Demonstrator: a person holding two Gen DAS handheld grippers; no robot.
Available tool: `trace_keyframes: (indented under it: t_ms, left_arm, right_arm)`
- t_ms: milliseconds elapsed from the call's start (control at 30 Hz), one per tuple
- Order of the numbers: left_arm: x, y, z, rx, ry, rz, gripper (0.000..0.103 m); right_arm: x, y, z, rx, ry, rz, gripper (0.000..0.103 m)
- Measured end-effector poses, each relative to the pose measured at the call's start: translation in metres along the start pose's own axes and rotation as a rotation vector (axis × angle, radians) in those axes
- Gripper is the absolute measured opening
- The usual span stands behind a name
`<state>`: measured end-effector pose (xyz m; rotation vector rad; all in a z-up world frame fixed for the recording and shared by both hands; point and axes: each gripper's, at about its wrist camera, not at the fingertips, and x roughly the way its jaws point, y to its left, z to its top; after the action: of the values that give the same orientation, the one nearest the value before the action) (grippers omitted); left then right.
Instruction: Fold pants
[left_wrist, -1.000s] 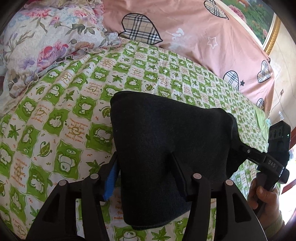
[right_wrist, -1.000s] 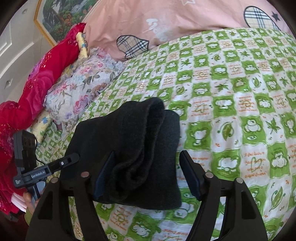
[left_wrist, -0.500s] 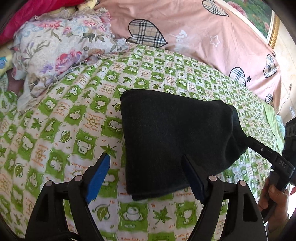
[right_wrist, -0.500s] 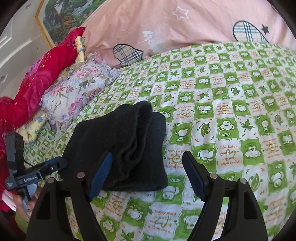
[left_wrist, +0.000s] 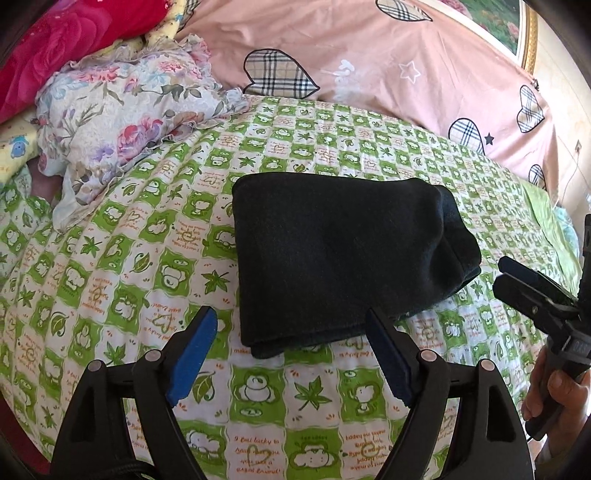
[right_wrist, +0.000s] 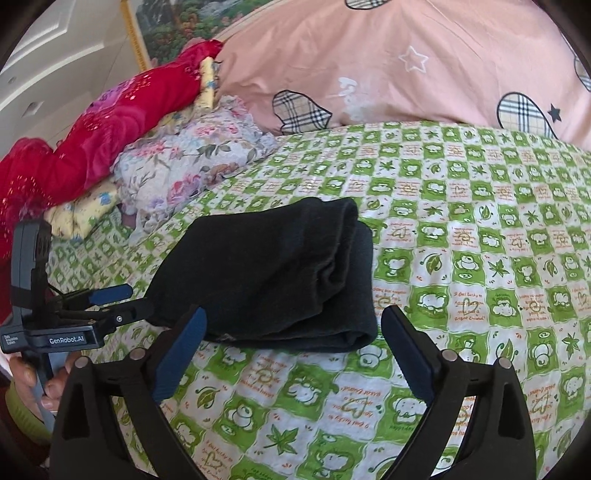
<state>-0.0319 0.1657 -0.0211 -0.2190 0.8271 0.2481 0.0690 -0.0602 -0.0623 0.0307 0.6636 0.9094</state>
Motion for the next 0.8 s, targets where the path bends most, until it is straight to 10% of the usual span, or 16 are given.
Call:
trace_keyframes:
  t_ms: [800]
  left_arm:
    - [-0.006,-0.022,-0.034,0.103,-0.08,0.081,0.083]
  right_arm:
    - [0.009,0.025,-0.035,-0.097,-0.005,-0.01,0.103]
